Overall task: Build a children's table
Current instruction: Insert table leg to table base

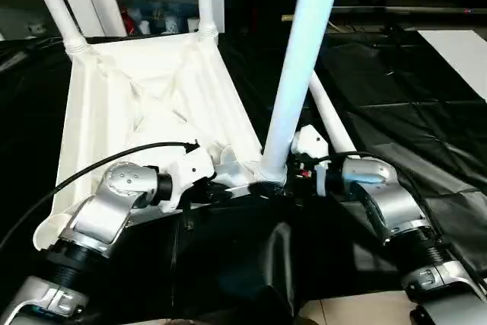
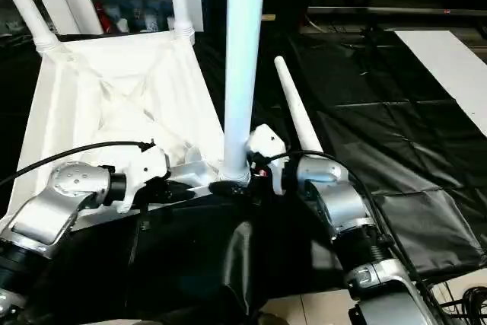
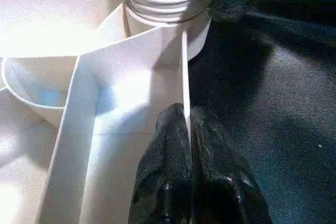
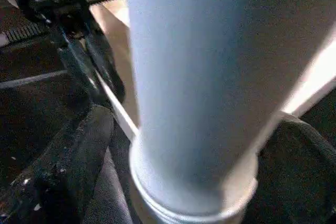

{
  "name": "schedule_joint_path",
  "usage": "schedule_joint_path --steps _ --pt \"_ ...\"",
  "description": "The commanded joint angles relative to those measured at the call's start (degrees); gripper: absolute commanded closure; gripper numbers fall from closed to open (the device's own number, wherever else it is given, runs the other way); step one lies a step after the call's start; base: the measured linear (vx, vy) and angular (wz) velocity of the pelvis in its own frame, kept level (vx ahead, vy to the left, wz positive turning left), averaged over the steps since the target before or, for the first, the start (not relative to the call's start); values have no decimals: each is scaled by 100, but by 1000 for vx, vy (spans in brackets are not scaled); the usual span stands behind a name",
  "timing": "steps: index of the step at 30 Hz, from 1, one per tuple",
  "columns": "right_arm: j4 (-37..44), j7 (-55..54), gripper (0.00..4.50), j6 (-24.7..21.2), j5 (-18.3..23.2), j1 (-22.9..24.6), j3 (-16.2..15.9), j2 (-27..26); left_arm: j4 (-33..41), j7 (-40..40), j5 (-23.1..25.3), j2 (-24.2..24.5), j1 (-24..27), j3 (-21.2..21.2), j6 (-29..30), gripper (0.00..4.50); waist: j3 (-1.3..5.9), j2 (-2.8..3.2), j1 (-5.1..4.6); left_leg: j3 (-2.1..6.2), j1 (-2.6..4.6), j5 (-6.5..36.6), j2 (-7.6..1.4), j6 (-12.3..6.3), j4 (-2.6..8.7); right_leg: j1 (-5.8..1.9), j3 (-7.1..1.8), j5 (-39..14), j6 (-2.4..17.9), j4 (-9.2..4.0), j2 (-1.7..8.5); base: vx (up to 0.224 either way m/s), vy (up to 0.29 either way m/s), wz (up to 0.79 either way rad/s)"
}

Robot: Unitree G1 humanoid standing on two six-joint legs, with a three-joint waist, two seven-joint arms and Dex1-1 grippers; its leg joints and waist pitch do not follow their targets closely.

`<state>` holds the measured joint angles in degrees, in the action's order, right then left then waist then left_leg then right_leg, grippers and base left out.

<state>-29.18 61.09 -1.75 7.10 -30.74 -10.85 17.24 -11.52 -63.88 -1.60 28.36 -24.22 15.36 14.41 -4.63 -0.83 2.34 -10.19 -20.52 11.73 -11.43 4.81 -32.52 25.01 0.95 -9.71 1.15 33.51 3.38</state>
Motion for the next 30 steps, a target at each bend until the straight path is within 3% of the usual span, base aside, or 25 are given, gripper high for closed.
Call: schedule_joint_path --steps 1,7,8,16,27,28,30 --pt "-179 -98 33 158 -33 0 100 6 10 -196 -248 -63 30 -11 -228 450 293 9 -22 -55 20 227 -103 -630 300 -391 -170 311 1603 -188 281 0 0 0" --pt "-366 -190 83 315 22 -70 179 -88 14 -251 -283 11 -6 -44 -203 450 220 16 -21 -54 7 295 -101 -655 301 -392 -175 85 1630 -193 283 0 0 0" --pt "-389 -185 96 343 68 -93 207 -117 14 -263 -292 19 -19 -47 -184 450 180 31 -28 -50 2 415 -110 -628 314 -376 -176 -134 1607 -216 291 0 0 0" --pt "-527 -129 166 634 137 -178 232 -171 -79 -309 -275 11 -79 -33 -209 450 122 43 -45 -50 15 536 -112 -538 323 -361 -192 -485 1591 -240 299 0 0 0" --pt "-734 -309 178 988 -52 -30 164 -271 -53 -225 -185 47 23 27 -219 450 101 17 -61 -53 11 495 -120 -594 325 -345 -192 -600 1562 -244 312 0 0 0" --pt "-775 -463 178 1051 -91 28 180 -320 -60 -158 -151 27 37 30 -210 450 88 -9 -72 -52 2 548 -116 -585 333 -349 -192 -687 1534 -258 307 0 0 0" --pt "-821 -666 178 1027 -131 65 206 -375 -78 -72 -116 -4 38 29 -182 450 71 8 -76 -48 8 673 -125 -515 350 -332 -195 -970 1467 -286 318 0 0 0"
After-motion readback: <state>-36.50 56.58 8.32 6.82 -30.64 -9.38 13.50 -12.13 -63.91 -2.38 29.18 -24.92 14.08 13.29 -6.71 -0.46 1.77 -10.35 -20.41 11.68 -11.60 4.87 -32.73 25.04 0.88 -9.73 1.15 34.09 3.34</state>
